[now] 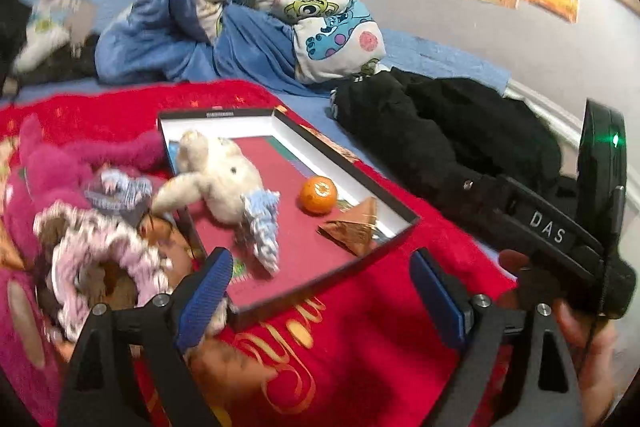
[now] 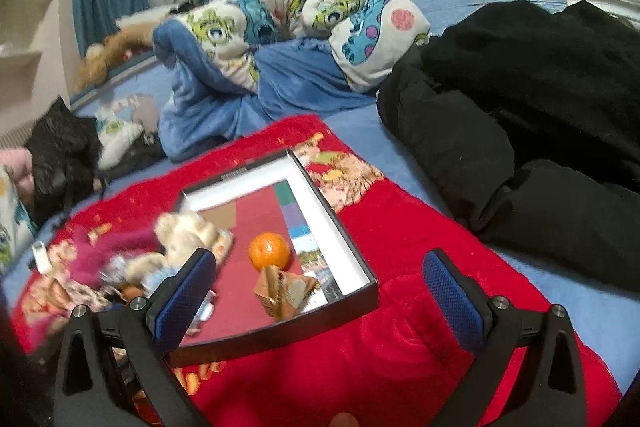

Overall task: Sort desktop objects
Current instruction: 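Lift both grippers away from the box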

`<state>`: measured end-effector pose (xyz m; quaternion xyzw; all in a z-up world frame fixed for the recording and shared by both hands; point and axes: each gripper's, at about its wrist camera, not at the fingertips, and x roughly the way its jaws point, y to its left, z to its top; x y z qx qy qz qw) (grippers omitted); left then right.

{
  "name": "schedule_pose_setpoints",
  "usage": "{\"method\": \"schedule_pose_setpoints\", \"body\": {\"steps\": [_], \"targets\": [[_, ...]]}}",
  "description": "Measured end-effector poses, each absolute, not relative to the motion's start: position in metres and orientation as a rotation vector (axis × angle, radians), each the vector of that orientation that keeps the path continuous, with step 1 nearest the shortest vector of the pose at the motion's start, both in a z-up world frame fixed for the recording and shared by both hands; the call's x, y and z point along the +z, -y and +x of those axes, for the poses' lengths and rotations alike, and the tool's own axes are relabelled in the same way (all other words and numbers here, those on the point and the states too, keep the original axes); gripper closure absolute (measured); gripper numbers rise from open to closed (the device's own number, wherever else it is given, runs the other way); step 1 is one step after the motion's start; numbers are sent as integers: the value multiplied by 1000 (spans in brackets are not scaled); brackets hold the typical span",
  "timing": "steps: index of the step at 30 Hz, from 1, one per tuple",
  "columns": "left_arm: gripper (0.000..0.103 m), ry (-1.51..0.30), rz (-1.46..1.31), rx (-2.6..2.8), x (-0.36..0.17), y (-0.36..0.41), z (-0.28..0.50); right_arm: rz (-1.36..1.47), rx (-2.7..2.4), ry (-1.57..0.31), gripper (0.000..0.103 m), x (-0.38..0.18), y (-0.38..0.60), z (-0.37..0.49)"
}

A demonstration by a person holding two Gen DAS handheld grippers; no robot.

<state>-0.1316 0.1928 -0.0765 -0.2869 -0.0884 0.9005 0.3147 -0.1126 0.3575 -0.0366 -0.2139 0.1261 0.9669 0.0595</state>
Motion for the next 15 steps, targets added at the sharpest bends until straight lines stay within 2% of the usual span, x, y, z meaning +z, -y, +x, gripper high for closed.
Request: {"method": "schedule_pose_setpoints", "body": {"steps": [2, 8, 15], "targets": [[12, 252, -759, 2382, -70, -183, -125, -612, 2951, -410, 0, -30, -355, -106], [12, 152, -685, 2529, -38, -153, -106, -569, 3010, -471, 0, -19, -337, -95], [12, 106, -660, 2647, -10, -89, -83, -591, 3095, -534, 0, -17, -300, -98]]}}
